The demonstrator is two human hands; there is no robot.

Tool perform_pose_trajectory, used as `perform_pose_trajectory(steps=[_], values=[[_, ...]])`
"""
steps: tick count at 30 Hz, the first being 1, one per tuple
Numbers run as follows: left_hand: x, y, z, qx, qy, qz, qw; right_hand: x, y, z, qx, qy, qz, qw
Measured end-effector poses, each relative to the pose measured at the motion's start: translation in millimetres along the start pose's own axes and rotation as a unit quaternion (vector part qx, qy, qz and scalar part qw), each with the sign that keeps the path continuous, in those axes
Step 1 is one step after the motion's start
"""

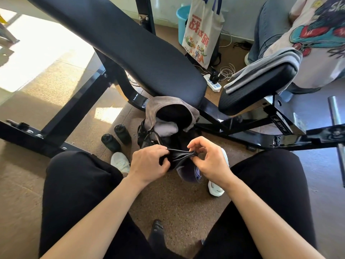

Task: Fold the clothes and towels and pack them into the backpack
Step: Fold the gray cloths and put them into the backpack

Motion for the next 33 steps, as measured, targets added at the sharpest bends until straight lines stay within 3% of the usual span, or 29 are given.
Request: perform_pose_trajectory(steps=[5, 11, 17, 21, 25, 28, 33], values=[[3.4, -2.3, -16.7, 0.088, 0.118, -0.01, 0.989, -0.8, -0.4, 1.2, -0.003, 0.004, -0.004, 1.0], [4.7, -14.3, -22.8, 0.075, 0.136, -0.021, 0.988, -1.0, -4.3, 4.7, 0.006, -0.011, -0.021, 1.0], [7.6, 9.7, -3.1, -0.095, 0.04, 0.08, 0.991, 0.6, -10.5, 17.4, -0.013, -0.013, -0.03, 0.999], [5.8, 18.6, -7.5, -0.126, 0.106, 0.126, 0.978, 1.9, -11.2, 17.8, 0.004, -0.013, -0.038, 0.999], [6.3, 19.4, -17.9, -0.224, 0.142, 0.2, 0.943, 0.5, -9.7, 15.0, 0.005, -0.012, -0.036, 0.999], [4.6, 17.0, -26.8, -0.218, 0.194, 0.176, 0.94, 1.7, -9.2, 16.4, 0.004, -0.01, -0.031, 0.999], [17.1, 23.8, -19.1, -0.223, 0.159, 0.195, 0.942, 6.4, -20.3, 21.0, -0.083, 0.012, -0.043, 0.996]])
Point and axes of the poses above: each hand's wrist, its own x-axis towards the middle knuckle, its own z-axis out of the back of the hand, y = z × x, the point moved 4 cm from there along x, towards the middle knuckle, and after that the axes turned 7 degrees about x, right-handed, at the moved point
